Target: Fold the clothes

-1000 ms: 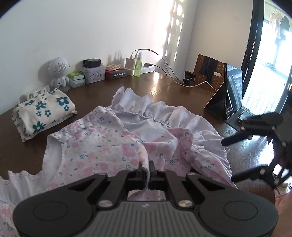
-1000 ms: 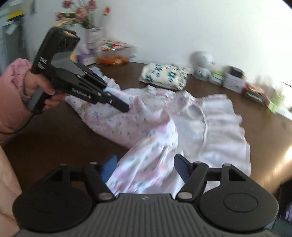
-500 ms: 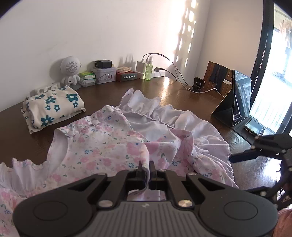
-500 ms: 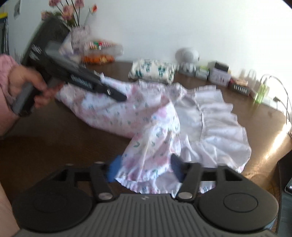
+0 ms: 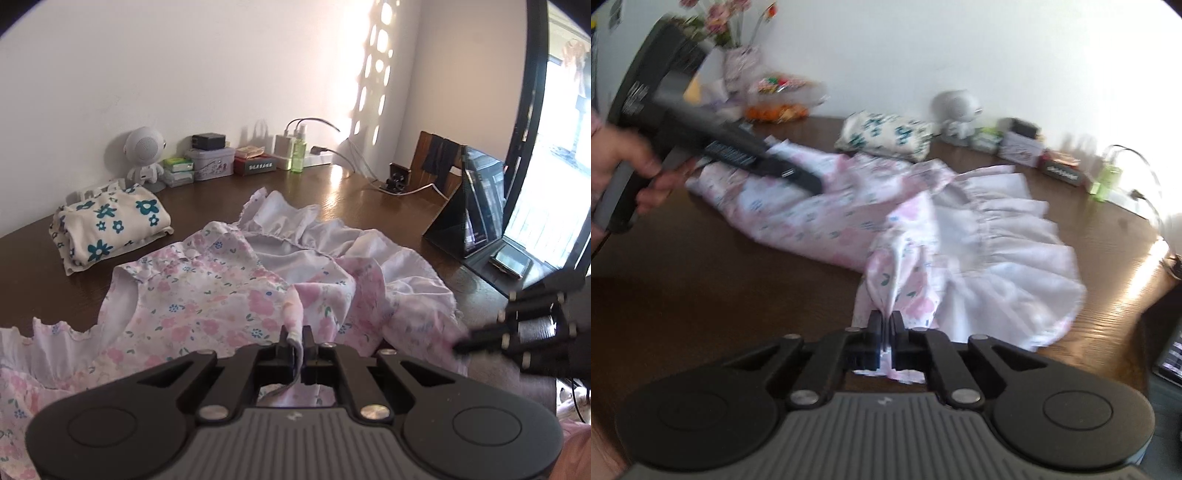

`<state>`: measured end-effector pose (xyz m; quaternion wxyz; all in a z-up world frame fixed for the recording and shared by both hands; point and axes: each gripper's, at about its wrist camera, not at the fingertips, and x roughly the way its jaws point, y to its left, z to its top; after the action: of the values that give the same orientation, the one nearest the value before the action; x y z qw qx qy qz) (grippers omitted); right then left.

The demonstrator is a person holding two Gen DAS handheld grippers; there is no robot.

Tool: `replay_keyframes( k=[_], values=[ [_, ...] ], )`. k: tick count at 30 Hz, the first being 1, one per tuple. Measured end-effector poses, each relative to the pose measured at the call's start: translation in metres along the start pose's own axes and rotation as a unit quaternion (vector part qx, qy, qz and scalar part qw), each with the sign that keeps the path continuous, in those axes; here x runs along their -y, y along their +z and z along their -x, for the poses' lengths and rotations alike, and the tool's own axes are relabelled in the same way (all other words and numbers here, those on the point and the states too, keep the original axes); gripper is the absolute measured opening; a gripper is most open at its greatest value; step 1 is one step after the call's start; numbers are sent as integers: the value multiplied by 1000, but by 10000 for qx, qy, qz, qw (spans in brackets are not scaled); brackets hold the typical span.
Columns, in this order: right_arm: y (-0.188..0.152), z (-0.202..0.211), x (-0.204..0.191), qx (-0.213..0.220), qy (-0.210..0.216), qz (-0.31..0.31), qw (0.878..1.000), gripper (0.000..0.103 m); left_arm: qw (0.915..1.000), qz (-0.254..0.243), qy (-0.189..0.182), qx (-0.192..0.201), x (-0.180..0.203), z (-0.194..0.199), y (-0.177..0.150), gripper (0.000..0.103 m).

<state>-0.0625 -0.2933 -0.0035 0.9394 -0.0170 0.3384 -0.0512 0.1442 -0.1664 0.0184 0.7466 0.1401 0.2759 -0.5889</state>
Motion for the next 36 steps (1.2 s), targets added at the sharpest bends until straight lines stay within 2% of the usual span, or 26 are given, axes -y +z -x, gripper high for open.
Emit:
replay_keyframes(
  k=[3, 6, 8, 10, 13, 16, 22, 25, 30, 32, 34, 36],
  values=[
    [-2, 19, 27, 138, 47, -336, 9993, 3, 9998, -42, -187, -44, 10, 10, -8, 2],
    [0, 38, 57, 261, 341, -808, 9958, 3, 9992, -109, -396, -20, 20, 20, -12, 2],
    [6, 46, 76, 350, 391, -921, 9944, 3, 9994, -79, -343, 23, 19, 22, -8, 2],
    [21, 43, 95, 373, 244, -798, 9958, 3, 9997, 75, -235, 47, 10, 16, -1, 2],
    [51, 21, 120, 200, -145, -337, 9991, 3, 9983, 540, -197, -21, -14, 0, 7, 2],
    [76, -16, 133, -167, -588, 274, 9978, 3, 9960, 859, -173, -193, -32, -20, 7, 2],
    [88, -88, 131, -653, -484, 786, 9936, 3, 9914, 1193, -88, -523, -52, -49, -5, 2],
    [86, -109, 133, -562, -368, 706, 9952, 4, 9900, 1336, 29, -462, -61, -50, -8, 2],
    [83, -121, 137, -289, -369, 489, 9977, 5, 9896, 1341, 120, -500, -62, -54, -10, 2],
    [81, -120, 140, -285, -451, 326, 9980, 15, 9896, 1342, 122, -496, -61, -55, -11, 2],
    [81, -101, 147, -3, -517, 7, 9987, 38, 9896, 1354, 132, -469, -61, -54, -12, 2],
    [78, -74, 152, 305, -469, -301, 9980, 47, 9896, 1361, 136, -438, -61, -54, -12, 2]
  ],
)
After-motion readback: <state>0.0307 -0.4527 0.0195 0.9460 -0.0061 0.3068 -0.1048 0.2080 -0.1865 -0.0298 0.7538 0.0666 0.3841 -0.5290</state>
